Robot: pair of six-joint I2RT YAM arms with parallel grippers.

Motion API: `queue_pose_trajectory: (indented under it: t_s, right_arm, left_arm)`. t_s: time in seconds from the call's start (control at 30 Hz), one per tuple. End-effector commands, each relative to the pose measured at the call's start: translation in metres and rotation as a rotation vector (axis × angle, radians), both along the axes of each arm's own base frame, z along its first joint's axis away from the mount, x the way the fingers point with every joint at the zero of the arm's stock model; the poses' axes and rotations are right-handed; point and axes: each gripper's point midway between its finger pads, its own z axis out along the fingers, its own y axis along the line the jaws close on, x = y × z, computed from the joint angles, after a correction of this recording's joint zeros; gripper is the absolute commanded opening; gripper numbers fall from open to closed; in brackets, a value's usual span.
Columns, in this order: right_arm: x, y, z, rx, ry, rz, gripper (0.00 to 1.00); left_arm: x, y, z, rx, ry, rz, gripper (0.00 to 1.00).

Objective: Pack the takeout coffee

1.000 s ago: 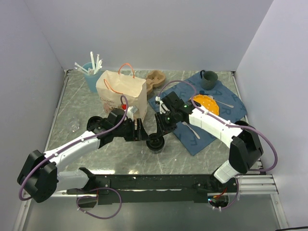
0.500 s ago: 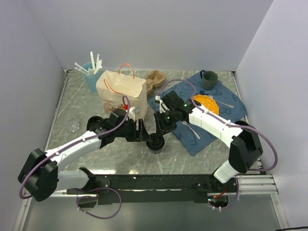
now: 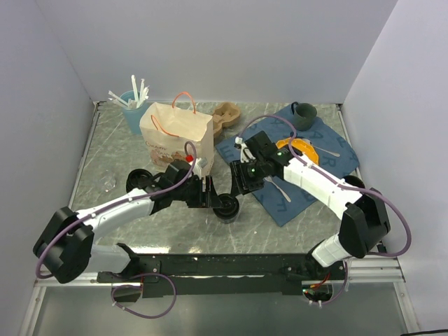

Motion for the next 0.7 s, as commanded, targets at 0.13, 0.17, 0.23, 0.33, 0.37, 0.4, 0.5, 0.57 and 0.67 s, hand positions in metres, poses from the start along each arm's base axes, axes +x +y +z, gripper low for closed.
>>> queue_pose_trajectory:
  t_s: [0.13, 0.17, 0.23, 0.33, 0.37, 0.4, 0.5, 0.57, 0.67]
  right_arm:
    - [0.0, -0.004, 0.005, 0.096, -0.019, -0.007, 0.5]
    - [0.001, -0.004, 0.004, 0.099, -0.018, -0.01, 0.49]
    - [0.0, -0.005, 0.004, 0.107, -0.015, -0.013, 0.47]
    - [0.001, -0.006, 0.006, 0.114, -0.02, -0.015, 0.47]
    - [0.001, -0.007, 0.006, 0.115, -0.019, -0.016, 0.46]
    - [0.001, -0.007, 0.005, 0.114, -0.018, -0.017, 0.46]
    - [0.002, -0.009, 0.007, 0.113, -0.021, -0.03, 0.45]
    - [0.005, -0.011, 0.012, 0.111, -0.025, -0.063, 0.44]
    - [0.009, -0.013, 0.021, 0.131, -0.022, -0.103, 0.44]
  left_arm:
    - [0.013, -0.012, 0.003, -0.013, -0.037, -0.002, 0.63]
    - [0.014, -0.011, 0.001, -0.008, -0.035, 0.001, 0.62]
    - [0.015, -0.011, -0.002, 0.001, -0.035, 0.008, 0.61]
    - [0.015, -0.01, -0.006, 0.007, -0.027, 0.006, 0.58]
    - [0.014, -0.011, -0.007, 0.007, -0.024, 0.004, 0.57]
    - [0.014, -0.01, -0.01, 0.01, -0.021, 0.004, 0.57]
    - [0.012, -0.011, -0.016, 0.016, -0.006, -0.006, 0.54]
    - [0.012, -0.011, -0.019, 0.023, 0.002, -0.007, 0.53]
    - [0.011, -0.01, -0.021, 0.029, 0.006, -0.008, 0.53]
